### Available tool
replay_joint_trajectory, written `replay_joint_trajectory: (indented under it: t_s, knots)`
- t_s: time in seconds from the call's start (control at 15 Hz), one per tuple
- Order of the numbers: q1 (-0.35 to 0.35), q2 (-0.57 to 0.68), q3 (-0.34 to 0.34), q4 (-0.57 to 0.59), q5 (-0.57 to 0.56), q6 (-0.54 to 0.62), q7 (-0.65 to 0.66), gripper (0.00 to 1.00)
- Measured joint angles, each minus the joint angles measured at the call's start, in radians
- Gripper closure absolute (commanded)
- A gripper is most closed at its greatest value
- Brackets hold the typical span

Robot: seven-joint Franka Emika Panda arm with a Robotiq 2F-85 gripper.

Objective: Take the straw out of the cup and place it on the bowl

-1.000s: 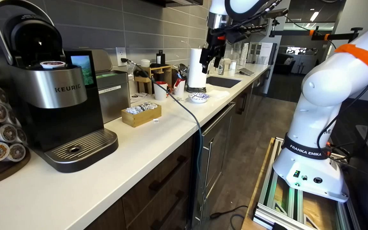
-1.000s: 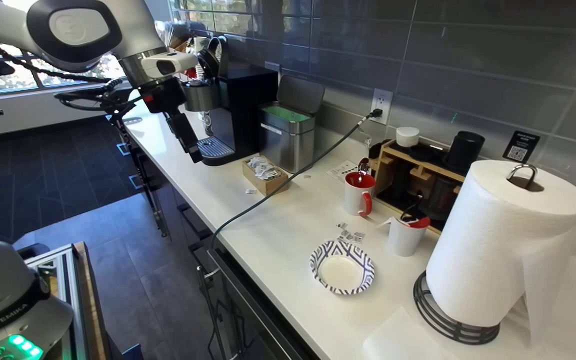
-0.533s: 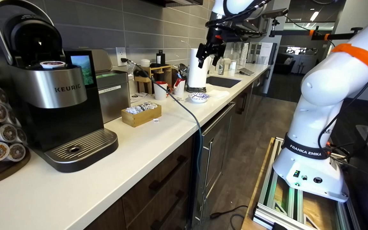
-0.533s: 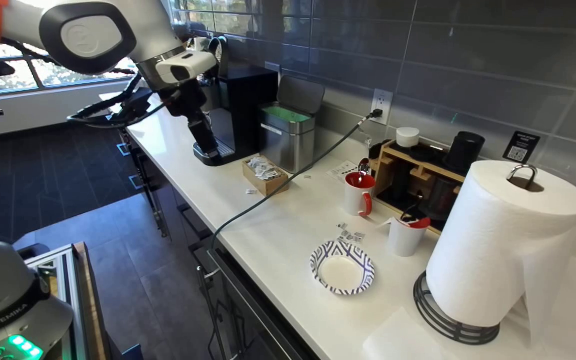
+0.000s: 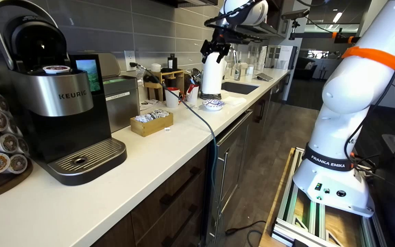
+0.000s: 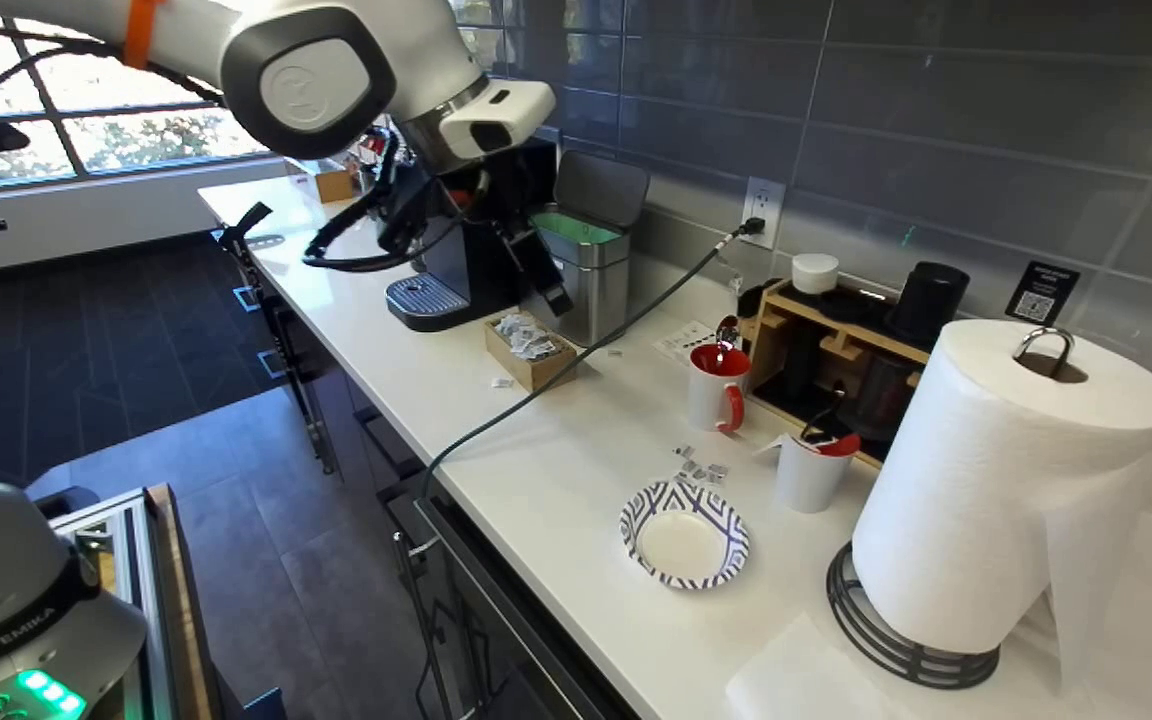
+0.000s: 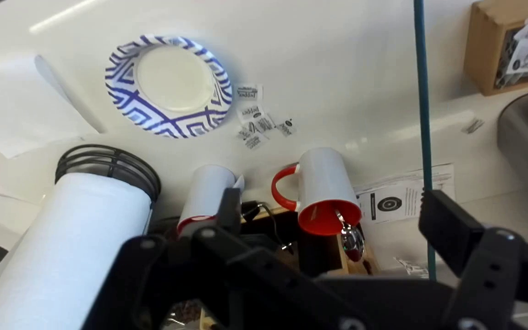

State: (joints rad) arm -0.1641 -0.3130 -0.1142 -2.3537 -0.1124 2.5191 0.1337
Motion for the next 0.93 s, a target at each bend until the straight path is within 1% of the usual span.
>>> replay_joint_trajectory:
  t_s: [0.27,0.4,0.53,0.93]
  knots:
    - [0.012,0.172,0.001,0.176,0.025,0.007,-0.013,0.00]
    - [0.014,0.231,0.002,0.232,0.026,0.007,-0.013,0.00]
    - [0.014,0.250,0.002,0.250,0.026,0.007,-0.014,0.00]
    - [0.014,0.251,0.002,0.256,0.026,0.006,-0.015,0.00]
